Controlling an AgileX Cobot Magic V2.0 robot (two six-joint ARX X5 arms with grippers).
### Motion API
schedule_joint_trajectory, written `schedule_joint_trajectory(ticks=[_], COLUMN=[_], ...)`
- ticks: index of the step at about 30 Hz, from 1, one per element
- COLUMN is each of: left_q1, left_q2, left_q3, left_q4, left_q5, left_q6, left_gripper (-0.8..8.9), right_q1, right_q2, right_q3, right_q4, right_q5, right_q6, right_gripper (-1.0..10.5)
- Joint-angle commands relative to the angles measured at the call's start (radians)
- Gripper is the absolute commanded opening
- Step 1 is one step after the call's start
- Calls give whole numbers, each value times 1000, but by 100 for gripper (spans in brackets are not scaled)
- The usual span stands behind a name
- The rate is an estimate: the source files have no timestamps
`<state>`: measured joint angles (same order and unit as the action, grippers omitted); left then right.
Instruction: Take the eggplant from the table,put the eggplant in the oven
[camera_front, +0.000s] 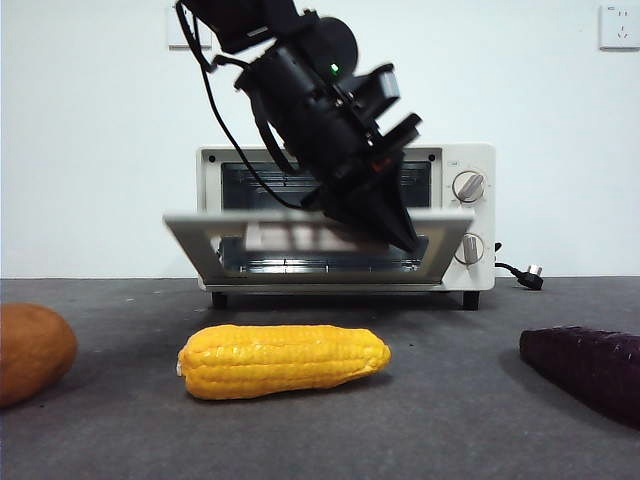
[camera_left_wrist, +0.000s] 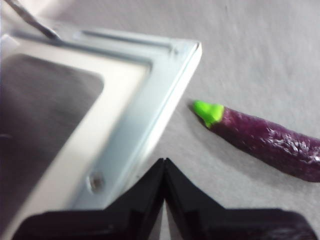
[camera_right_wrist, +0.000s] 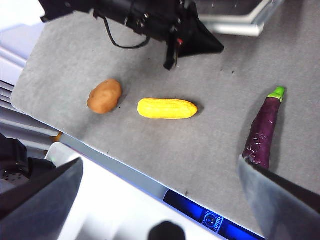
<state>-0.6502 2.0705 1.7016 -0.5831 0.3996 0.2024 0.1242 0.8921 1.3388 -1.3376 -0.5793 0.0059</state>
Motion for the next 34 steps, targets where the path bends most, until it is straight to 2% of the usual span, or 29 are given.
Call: schedule_joint_trajectory(ticks=[1,8,13,18,23,27,31,34], left_q1=[-6,-14,19,109,221,293,360,399], left_q2=[-6,-15,-125,-338,-563,-657,-735,-811], left_q3=[2,9,19,19,19,19,19,7], left_q4=[37,35,39,12,-65,-159,-270,-291], left_q5=[-26,-26,-27,-34,-34,-34,-33,-9], left_q6=[10,-17,-39,-85,-85,-73,-19,-21], left_gripper=[-6,-6,-6,-6,-6,-6,-6,-6], right_q1=[1,1,1,1,1,1,1,1], right_q2=[7,8,8,9,13,20,23,29], right_q3=[1,1,1,1,1,1,1,1], right_q4=[8,5,5,3,5,6,6,5], right_q5=[5,5,33,63,64,68,75,79], right_q6=[-14,-13,-10,-11,-11,-13,-15,-18], right_gripper=[599,598,598,599,599,598,598,598])
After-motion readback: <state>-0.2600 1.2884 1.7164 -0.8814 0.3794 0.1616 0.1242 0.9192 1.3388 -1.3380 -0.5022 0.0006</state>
